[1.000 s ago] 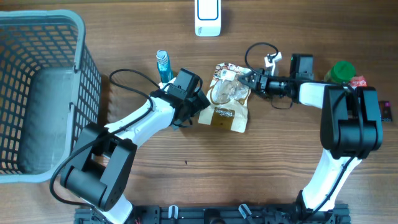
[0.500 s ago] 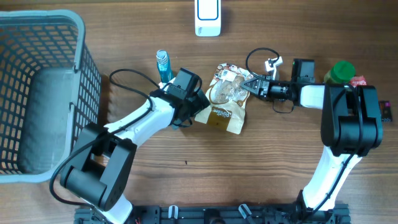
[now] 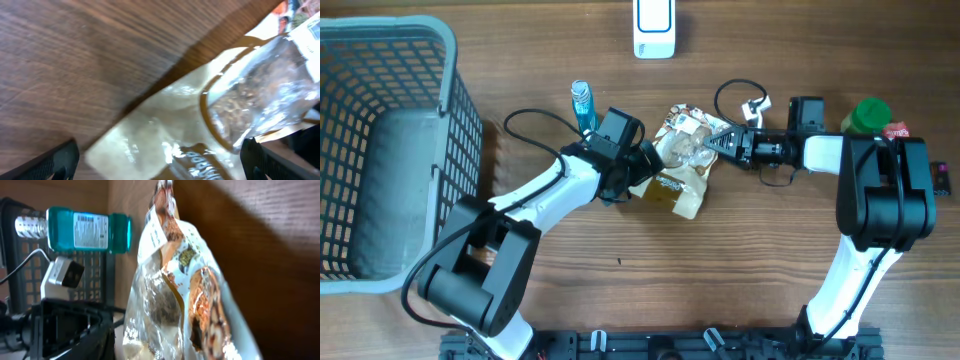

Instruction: Scan the item barcode

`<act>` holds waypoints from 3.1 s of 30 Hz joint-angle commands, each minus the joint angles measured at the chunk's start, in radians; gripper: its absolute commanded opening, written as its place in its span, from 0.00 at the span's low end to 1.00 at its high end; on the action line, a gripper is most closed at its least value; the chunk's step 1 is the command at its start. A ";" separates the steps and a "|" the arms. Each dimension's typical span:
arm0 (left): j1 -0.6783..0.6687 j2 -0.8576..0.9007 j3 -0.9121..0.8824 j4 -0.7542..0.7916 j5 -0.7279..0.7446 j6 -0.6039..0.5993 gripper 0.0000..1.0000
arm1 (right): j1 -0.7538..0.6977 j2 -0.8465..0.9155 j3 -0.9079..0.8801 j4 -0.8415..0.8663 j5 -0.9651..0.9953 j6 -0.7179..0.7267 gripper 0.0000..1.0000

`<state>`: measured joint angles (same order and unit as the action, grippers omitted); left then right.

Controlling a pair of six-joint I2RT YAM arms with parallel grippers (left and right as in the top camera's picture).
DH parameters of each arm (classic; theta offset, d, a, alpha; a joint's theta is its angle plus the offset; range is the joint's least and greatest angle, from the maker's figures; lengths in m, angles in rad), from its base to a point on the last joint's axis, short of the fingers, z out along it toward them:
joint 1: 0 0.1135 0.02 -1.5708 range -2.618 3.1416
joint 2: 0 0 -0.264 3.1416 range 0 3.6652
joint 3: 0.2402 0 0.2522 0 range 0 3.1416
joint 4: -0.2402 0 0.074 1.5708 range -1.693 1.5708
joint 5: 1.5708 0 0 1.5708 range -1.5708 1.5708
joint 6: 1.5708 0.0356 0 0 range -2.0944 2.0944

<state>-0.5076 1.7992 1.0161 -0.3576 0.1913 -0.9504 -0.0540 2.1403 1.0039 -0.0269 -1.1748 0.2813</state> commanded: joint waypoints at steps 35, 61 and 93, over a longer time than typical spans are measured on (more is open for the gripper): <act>-0.039 0.171 0.013 0.111 0.037 -0.030 0.04 | 0.081 0.072 -0.114 0.283 0.269 0.301 0.31; -0.040 0.152 0.013 0.072 0.044 -0.026 1.00 | 0.064 -0.228 -0.113 0.425 0.150 0.320 0.05; -0.156 -0.494 0.014 -0.095 -0.315 -0.021 1.00 | 0.071 -0.621 0.102 -0.318 0.522 -0.005 0.05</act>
<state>-0.6651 1.3907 1.0294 -0.4496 -0.0181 -0.9817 -0.0074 1.5887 1.0168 -0.2874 -0.7769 0.3466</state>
